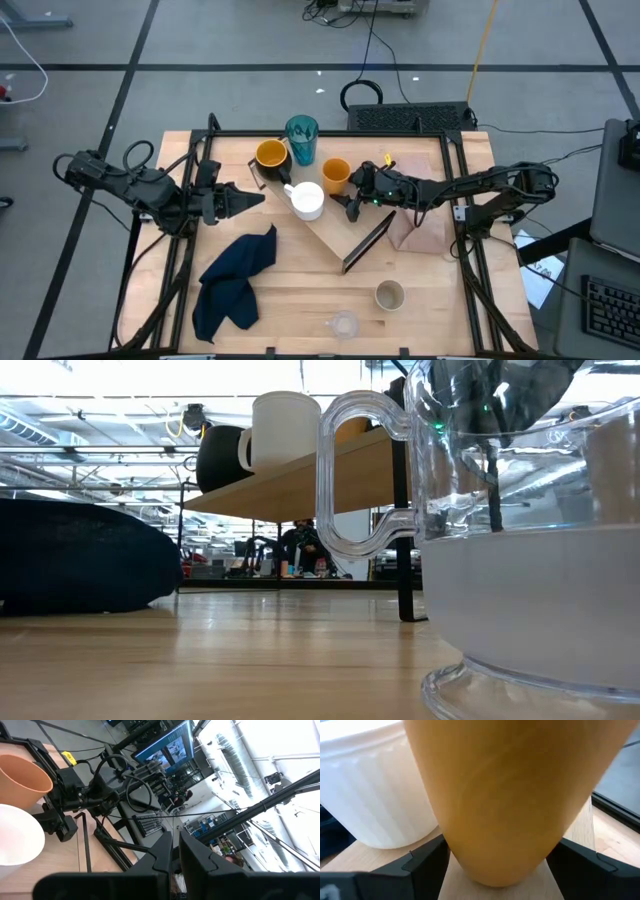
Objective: Stack small to large cups/mugs on shelf
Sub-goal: Put the yellow cup on the shelf
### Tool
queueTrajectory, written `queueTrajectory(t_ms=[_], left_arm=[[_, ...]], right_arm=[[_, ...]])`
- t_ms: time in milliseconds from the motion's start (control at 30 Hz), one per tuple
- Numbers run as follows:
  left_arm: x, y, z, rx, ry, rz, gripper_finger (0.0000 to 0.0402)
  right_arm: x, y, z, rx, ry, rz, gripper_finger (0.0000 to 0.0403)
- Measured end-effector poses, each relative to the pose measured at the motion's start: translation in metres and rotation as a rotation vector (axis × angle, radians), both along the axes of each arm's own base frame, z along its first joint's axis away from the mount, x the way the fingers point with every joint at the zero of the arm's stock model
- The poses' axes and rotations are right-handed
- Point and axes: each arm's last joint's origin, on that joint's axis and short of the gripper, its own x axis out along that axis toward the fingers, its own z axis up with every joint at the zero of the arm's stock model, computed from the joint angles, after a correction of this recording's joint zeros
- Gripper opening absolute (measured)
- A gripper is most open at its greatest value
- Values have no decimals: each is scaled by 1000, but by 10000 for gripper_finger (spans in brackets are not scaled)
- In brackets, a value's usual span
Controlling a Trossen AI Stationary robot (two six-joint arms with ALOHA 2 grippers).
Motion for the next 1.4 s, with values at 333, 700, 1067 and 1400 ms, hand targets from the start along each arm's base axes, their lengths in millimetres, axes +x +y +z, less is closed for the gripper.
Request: queueTrajectory(t_ms=[333,700,1067,1400], left_arm=[[0,0,-1,3,6,-5,33],[0,-1,-1,5,6,-26,33],[0,-1,-1,14,7,-25,33],[0,-1,-1,14,7,-26,33]], right_arm=[[0,2,0,50,-16,10,305],[0,2,1,50,-20,12,305],[0,1,0,64,-19,-23,305],[0,2,0,70,-18,2,304]])
